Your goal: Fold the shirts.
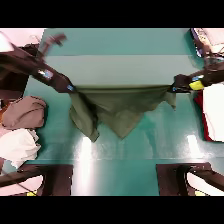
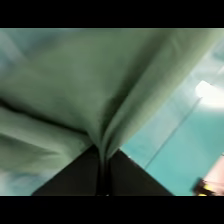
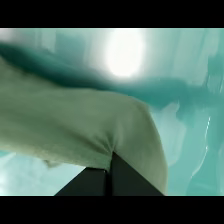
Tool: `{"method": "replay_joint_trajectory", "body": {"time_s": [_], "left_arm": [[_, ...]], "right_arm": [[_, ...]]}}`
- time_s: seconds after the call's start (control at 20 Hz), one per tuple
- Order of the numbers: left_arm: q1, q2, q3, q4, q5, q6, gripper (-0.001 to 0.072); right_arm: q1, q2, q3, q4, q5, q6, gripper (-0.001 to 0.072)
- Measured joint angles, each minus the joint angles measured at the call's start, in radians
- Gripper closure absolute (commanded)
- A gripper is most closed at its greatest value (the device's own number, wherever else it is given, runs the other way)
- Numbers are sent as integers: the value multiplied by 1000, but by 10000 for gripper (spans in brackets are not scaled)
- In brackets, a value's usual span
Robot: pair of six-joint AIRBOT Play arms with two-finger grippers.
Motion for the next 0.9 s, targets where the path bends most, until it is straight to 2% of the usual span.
{"method": "replay_joint_trajectory", "body": {"time_s": [0.05,0.1,0.15,0.2,0.25,0.3,0.35,0.4,0.5,0.55,0.65,0.8,0.85,0.9], "left_arm": [[0,-55,-16,-18,22,4,680],[0,-99,-26,-32,45,4,589],[1,-136,-29,-45,69,4,299],[3,-161,-29,-50,91,2,171],[8,-182,-21,-54,109,0,178],[14,-195,-5,-61,123,-2,177],[24,-204,16,-68,125,-3,177],[40,-210,45,-68,115,-8,177],[87,-208,99,-73,85,-27,177],[115,-197,116,-75,68,-34,177],[185,-163,129,-75,43,-44,178],[276,-86,40,-76,26,-43,184],[303,-56,-27,-76,34,-34,274],[324,-29,-98,-76,45,-26,285]], "right_arm": [[0,-38,-3,4,-41,-2,698],[0,-73,3,7,-74,-4,697],[0,-110,19,9,-111,-5,697],[0,-142,41,10,-141,-5,697],[-2,-175,70,11,-168,-6,686],[-6,-203,100,13,-186,-7,509],[-10,-231,135,14,-201,-7,276],[-17,-253,168,16,-204,-8,240],[-42,-283,231,17,-189,-8,242],[-59,-288,256,17,-174,-9,276],[-97,-274,278,18,-152,-15,285],[-150,-201,239,18,-129,-38,285],[-161,-170,211,19,-125,-50,285],[-168,-137,178,19,-120,-61,285]]}}
